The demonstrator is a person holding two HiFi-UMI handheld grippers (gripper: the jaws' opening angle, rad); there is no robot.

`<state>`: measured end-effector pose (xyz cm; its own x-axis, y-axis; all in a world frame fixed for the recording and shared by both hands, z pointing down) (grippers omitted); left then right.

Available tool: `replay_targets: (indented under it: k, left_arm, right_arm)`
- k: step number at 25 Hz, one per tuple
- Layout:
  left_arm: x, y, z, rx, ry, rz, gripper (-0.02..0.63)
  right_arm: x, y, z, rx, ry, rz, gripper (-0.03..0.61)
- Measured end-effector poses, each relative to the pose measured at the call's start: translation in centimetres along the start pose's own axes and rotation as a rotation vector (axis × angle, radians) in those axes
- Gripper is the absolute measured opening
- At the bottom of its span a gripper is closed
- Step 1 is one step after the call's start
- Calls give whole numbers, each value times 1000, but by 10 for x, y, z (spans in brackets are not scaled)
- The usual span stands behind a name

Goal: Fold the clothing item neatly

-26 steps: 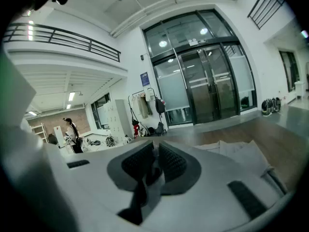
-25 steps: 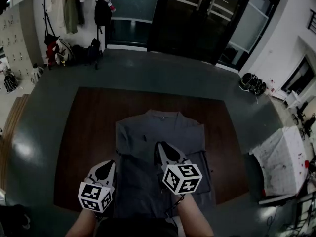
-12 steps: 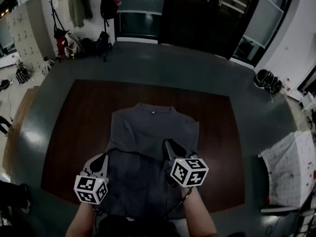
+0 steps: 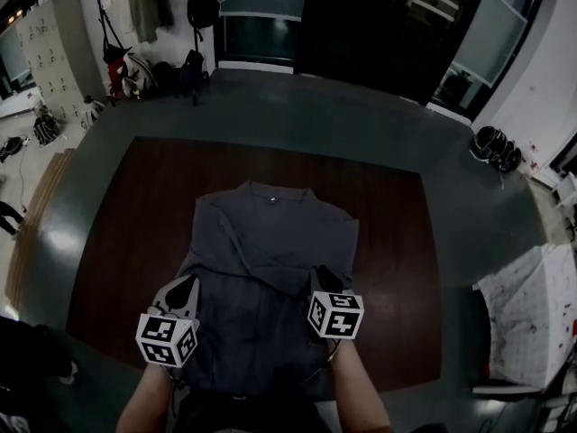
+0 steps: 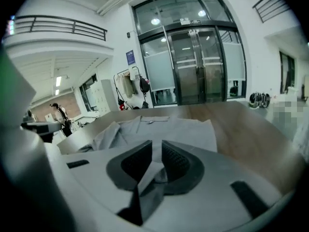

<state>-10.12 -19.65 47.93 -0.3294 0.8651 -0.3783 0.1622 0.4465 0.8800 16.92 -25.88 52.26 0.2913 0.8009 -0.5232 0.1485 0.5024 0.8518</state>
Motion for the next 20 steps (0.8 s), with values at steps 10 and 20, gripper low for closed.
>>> replay_targets:
  k: [10,20]
  left_arm:
    - [-8,12,12,34,11,-3,8]
    - [-2,21,20,45,14,-8,8]
  right_arm:
    - [-2,66,-70,485,-224,-128,94]
    - [-25,97,-60,548,-136,-217,4]
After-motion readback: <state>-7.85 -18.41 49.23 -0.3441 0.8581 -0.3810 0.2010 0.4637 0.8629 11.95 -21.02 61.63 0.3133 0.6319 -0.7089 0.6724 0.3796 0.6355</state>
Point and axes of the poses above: the fingertips, and each gripper's own axes: x backward along the fingers, z to its right, y out of its underside, the point moved 1 cm from there along x, backward along the fingers, and after that the axes turned 9 degrees about x, right-handed, at the moved point
